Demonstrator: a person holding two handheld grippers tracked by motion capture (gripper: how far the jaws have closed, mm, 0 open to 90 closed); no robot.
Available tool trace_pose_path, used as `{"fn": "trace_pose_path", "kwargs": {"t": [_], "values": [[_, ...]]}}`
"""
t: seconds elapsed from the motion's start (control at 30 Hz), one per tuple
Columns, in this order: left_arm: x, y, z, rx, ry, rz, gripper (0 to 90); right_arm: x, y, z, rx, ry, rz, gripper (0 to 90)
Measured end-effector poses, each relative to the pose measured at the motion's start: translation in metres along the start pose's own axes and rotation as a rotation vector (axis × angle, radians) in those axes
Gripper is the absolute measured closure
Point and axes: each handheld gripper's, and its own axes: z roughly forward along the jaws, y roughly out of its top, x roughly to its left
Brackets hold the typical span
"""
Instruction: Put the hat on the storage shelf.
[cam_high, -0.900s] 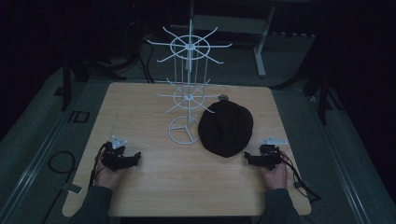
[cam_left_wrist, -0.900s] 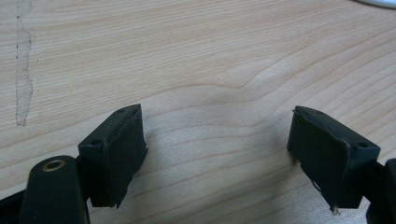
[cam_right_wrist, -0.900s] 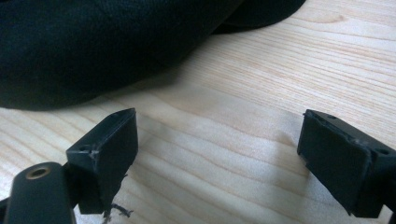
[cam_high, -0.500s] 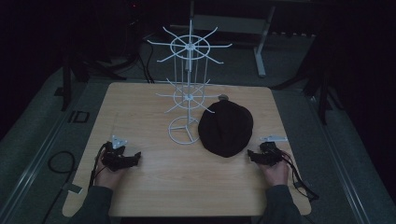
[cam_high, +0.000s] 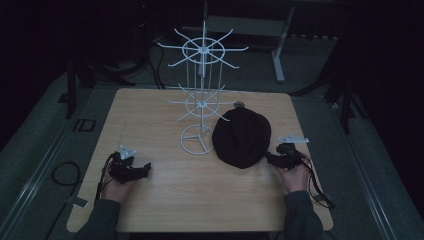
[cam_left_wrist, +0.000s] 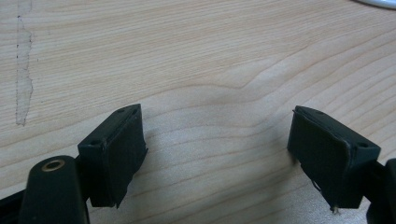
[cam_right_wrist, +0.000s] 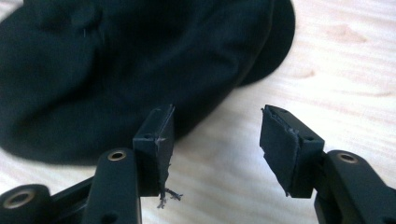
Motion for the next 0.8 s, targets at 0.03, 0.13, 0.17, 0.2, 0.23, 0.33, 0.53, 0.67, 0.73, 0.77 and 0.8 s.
{"fn": "trace_pose_path", "kwargs": {"t": [0.03,0.13,0.17,0.2,0.23,0.33,0.53,0.67,0.73,0.77,0.8], "values": [[0.000,0.000,0.000,0.000,0.000,0.000,19.3,0.001,0.007,0.000,-0.005,-0.013,0.010,44.2],[0.000,0.000,0.000,0.000,0.000,0.000,19.3,0.002,0.015,0.000,-0.015,-0.016,0.014,43.6],[0.000,0.000,0.000,0.000,0.000,0.000,19.3,0.002,0.019,0.001,-0.021,-0.019,0.010,43.4],[0.000,0.000,0.000,0.000,0.000,0.000,19.3,0.003,0.023,0.003,-0.019,-0.025,0.006,43.3],[0.000,0.000,0.000,0.000,0.000,0.000,19.2,0.002,0.030,0.009,-0.005,-0.034,0.013,43.3],[0.000,0.000,0.000,0.000,0.001,0.000,19.3,0.000,0.035,0.017,0.019,-0.039,0.036,43.9],[0.000,0.000,0.000,0.000,0.000,0.000,19.3,0.001,0.041,0.045,0.089,-0.043,0.096,43.5],[0.000,0.000,0.000,0.001,0.000,0.001,19.3,0.001,0.041,0.053,0.110,-0.046,0.133,44.0],[0.000,0.000,0.000,0.001,0.001,0.001,19.3,0.002,0.040,0.058,0.135,-0.048,0.144,46.1],[0.000,0.000,0.000,0.001,0.001,0.001,19.3,0.003,0.040,0.061,0.150,-0.047,0.151,48.2],[0.000,0.000,0.000,0.001,0.001,0.002,19.3,0.003,0.038,0.068,0.180,-0.038,0.149,50.8]]}}
